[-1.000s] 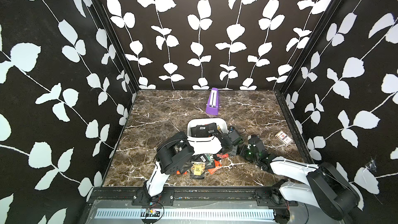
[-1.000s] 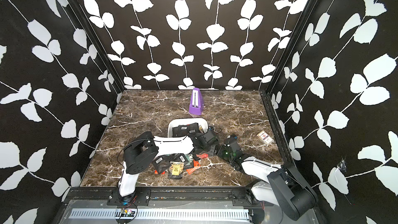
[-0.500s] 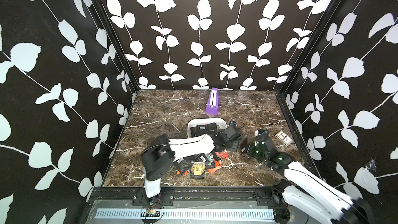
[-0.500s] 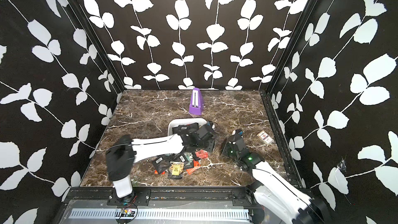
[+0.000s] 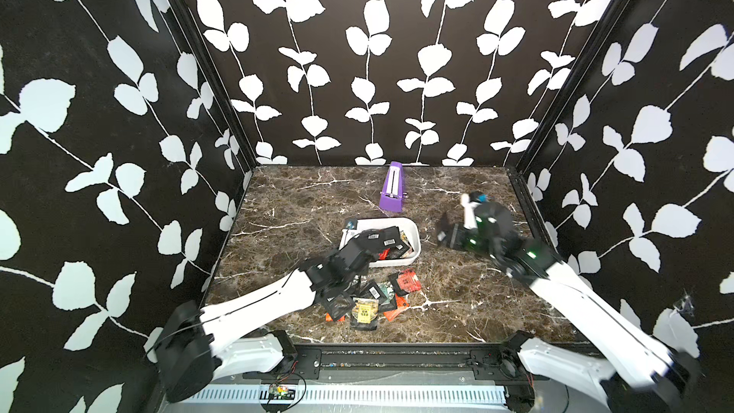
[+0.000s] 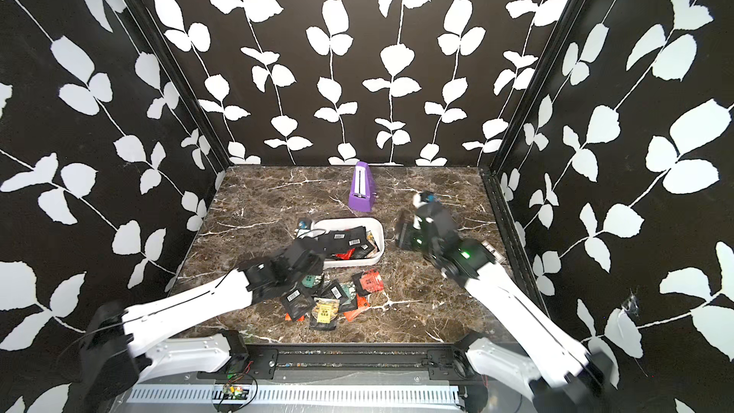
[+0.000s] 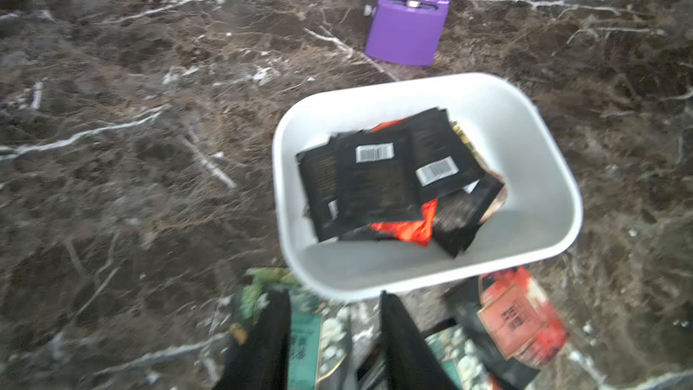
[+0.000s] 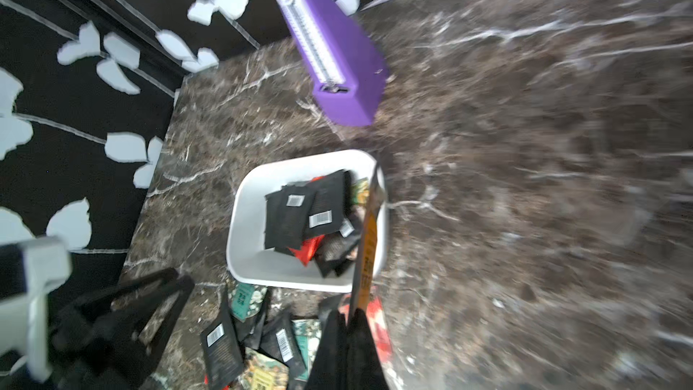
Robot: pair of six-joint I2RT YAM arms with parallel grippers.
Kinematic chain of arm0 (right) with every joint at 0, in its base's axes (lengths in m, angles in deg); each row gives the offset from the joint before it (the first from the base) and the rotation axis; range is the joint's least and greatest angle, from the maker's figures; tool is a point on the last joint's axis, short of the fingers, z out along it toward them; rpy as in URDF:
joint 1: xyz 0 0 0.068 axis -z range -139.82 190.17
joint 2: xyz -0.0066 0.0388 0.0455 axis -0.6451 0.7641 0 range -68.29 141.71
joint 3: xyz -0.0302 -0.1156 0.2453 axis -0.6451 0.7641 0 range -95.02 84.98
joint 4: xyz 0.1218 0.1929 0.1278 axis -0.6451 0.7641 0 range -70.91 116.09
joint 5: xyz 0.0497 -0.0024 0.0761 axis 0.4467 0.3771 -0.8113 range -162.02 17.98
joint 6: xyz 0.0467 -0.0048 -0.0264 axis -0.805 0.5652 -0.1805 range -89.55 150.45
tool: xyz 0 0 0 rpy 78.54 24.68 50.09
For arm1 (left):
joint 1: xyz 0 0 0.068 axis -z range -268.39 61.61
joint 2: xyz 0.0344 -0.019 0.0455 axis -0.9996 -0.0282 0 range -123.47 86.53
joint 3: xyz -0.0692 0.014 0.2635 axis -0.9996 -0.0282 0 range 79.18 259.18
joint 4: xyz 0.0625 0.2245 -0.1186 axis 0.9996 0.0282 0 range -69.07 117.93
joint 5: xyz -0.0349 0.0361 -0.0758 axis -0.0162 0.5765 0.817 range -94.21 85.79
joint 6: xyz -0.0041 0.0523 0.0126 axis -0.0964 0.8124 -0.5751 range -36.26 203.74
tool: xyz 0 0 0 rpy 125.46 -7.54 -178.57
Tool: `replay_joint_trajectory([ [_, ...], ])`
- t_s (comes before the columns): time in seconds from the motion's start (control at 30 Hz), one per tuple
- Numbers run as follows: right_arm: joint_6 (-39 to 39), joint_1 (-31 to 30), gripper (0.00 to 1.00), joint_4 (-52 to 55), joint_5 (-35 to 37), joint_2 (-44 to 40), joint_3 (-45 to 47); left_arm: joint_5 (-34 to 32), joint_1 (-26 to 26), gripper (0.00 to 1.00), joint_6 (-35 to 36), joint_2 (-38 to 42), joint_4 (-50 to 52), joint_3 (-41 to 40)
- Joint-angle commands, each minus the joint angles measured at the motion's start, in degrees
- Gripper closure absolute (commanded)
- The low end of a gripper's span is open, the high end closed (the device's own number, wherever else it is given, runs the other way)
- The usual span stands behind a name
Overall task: Put the tea bags into the storage box
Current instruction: Place the tea bag in the storage box.
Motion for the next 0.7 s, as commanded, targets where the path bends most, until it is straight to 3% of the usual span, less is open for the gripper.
replay_joint_trajectory([
  [0.0,-0.87,-3.43,1.00,-9.55,-4.62,10.51,-6.60,-1.18,-0.13,0.51,-3.85,5.25,-0.96,-3.88],
  [0.2,-0.81,-7.95,1.00,-11.24,-5.41,29.00,-19.90,1.18,-0.57,0.44,-9.29,8.61,-1.05,-9.21],
  [0.47,-0.86,-8.51,0.99,-8.00,-1.17,38.24,-23.42,5.94,-1.80,0.38,-13.03,7.73,-3.72,-12.02],
  [0.5,-0.18,-8.44,0.91,-5.75,0.97,38.34,-23.47,6.57,-1.81,0.38,-13.15,7.44,-4.19,-12.06],
  [0.57,2.02,-8.26,0.65,-0.32,7.13,37.00,-23.20,7.43,-1.81,0.38,-13.43,6.83,-4.27,-11.69],
  [0.67,5.51,-8.27,0.62,7.16,17.85,31.35,-21.91,8.88,-1.81,0.38,-12.91,5.87,-5.06,-10.99],
])
